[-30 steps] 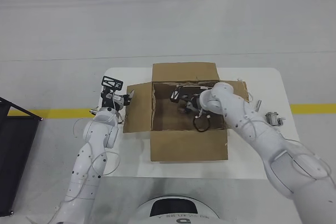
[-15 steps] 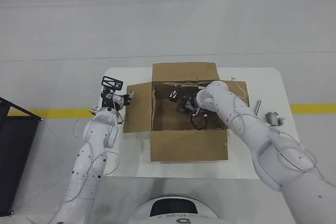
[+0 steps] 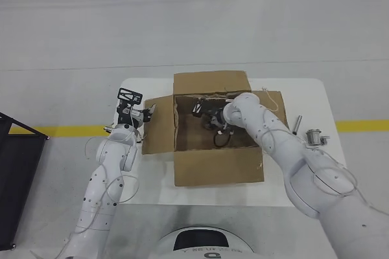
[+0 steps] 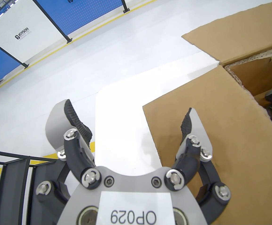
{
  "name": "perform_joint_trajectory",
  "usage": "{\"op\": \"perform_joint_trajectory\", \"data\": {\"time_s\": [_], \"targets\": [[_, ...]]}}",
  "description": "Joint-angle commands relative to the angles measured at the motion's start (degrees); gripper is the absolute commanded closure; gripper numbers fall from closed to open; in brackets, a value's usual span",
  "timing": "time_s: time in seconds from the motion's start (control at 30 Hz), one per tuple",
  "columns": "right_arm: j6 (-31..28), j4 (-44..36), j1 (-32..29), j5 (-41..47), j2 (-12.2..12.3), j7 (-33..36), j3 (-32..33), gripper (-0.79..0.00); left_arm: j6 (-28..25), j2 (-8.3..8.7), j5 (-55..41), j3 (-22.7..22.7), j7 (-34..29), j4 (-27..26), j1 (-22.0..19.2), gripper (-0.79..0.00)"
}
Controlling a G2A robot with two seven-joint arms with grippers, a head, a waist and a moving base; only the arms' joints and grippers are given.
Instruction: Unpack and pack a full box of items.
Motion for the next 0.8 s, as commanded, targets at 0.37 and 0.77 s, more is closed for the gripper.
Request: {"op": "perform_joint_trajectory", "data": {"time_s": [0.37,0.77], "targets": [[3.1,-7.8,-3.0,-5.6,3.7,-4.6,3.6,0.000,0.0,0.00,0.0,0.0,0.0,0.0,0.0,-0.785],[-0.1,-14.2,-6.7,-5.3,7.1,-2.6,8.6,-0.372,0.0,0.00,0.0,0.0,0.0,0.0,0.0,-0.785]]}}
